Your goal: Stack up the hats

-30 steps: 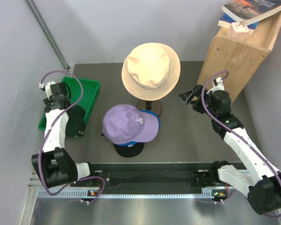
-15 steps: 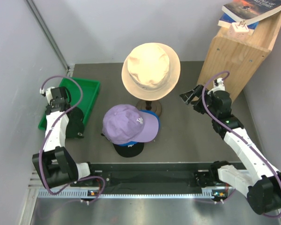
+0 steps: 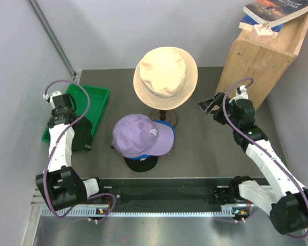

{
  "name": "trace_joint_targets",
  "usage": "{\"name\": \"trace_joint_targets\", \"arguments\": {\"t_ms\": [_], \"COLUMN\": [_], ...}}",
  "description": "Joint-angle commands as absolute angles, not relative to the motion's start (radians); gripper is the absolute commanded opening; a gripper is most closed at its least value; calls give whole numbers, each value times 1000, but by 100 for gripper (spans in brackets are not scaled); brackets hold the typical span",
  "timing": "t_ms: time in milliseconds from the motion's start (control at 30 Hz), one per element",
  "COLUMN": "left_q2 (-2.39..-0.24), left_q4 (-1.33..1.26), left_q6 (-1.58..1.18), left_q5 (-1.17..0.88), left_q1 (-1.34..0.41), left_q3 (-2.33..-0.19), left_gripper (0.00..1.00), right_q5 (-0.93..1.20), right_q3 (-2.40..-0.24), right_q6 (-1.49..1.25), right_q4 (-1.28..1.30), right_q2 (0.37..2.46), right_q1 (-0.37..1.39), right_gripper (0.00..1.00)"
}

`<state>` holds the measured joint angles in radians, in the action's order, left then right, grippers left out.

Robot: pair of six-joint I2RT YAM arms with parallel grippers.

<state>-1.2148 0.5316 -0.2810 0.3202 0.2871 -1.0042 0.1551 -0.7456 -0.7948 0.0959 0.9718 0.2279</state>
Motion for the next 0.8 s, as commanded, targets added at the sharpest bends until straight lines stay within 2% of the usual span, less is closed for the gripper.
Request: {"name": "trace_joint_targets", "arguments": {"t_ms": [0, 233, 467, 633, 767], "left_q2": [-1242, -1295, -1301, -1279, -1255], "left_q4": [534, 578, 586, 594, 565], "left_q6": [-273, -275, -273, -276, -253], "left_q5": [304, 276, 264, 259, 288], "left_q1": [293, 291, 293, 293, 291], "left_q3": [-1029, -1051, -1057, -1098, -1222], "left_gripper": [34, 27, 1, 0, 0], "right_q5": [158, 158, 156, 158, 160], "right_q3": [-739, -741, -742, -746, -749], "right_q6": [-798, -796, -796, -796, -799], "right_q4": [55, 52, 51, 51, 51], "right_q2": [971, 979, 983, 983, 986], "right_q1": [212, 210, 209, 207, 207], "right_gripper": [98, 98, 98, 98, 98]}}
